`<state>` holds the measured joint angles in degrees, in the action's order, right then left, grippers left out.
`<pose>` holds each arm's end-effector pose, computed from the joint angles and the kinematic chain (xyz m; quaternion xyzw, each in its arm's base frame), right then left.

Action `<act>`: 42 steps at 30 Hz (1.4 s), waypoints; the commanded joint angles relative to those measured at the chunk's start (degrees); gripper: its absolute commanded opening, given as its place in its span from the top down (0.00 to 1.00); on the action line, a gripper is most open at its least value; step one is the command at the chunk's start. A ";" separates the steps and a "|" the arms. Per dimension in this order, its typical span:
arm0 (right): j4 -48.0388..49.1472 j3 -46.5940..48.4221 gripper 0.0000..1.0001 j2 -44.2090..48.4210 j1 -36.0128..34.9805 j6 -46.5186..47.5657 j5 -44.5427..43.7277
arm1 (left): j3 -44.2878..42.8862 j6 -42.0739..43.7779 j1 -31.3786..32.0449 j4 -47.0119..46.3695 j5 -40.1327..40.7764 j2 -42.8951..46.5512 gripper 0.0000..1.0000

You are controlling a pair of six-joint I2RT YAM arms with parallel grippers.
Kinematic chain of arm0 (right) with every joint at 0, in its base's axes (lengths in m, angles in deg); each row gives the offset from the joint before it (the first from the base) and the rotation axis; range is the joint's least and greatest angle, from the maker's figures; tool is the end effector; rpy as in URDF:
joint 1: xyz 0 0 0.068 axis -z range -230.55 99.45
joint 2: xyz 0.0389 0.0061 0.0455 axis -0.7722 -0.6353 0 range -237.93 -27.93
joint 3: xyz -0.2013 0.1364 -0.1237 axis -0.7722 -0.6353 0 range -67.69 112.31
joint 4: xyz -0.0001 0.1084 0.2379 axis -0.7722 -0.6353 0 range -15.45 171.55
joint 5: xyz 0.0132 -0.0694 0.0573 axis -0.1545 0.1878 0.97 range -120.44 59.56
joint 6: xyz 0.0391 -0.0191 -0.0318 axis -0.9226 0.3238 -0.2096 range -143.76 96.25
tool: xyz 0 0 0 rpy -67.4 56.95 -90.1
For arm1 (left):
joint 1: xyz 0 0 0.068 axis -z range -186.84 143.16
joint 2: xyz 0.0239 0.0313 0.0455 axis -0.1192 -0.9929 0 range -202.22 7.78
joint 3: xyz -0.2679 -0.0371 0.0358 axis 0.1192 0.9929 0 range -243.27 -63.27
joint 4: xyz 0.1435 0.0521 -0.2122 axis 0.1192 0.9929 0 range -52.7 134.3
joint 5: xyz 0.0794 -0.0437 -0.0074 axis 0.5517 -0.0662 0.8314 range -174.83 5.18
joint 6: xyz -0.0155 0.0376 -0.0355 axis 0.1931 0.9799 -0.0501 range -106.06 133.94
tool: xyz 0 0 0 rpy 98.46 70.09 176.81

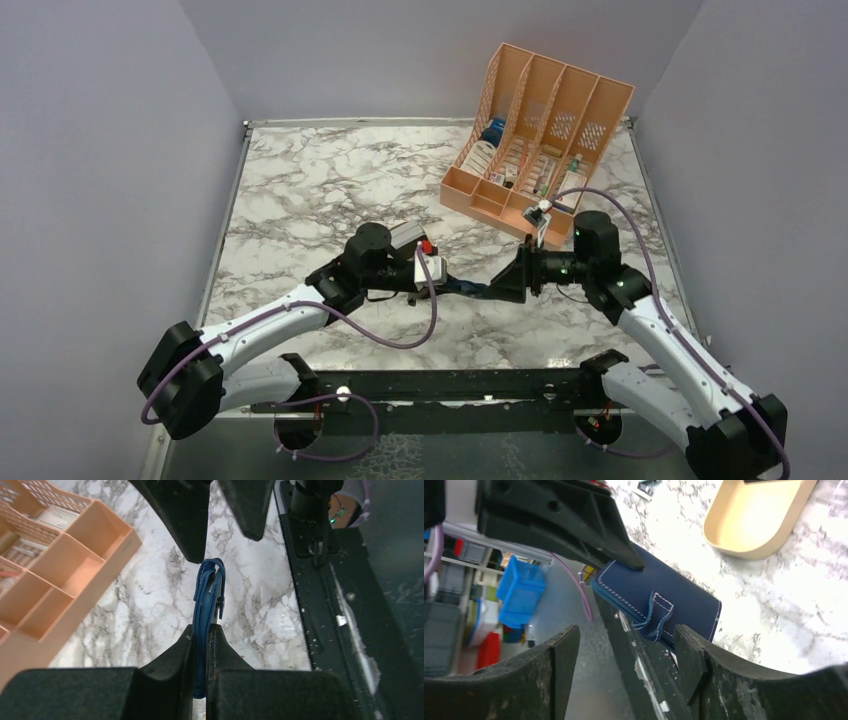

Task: Put the credit cards into the card holder
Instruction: Adjust the card holder.

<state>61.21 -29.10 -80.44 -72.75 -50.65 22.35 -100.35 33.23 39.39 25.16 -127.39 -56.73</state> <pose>0.1657 0.0982 0.2686 -0.1752 0.7997 0.5315 0.2176 0.1543 -0.1958 0.2658 0.5860 0.5037 -0.4123 0.4826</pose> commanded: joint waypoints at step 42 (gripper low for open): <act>28.39 -12.51 0.99 8.57 -1.87 -24.59 -1.50 | -13.42 -55.37 0.08 12.70 21.27 3.81 0.25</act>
<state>81.63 -39.64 -74.32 -74.24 -63.02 25.83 -117.81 -12.06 39.39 43.17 -115.96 -59.11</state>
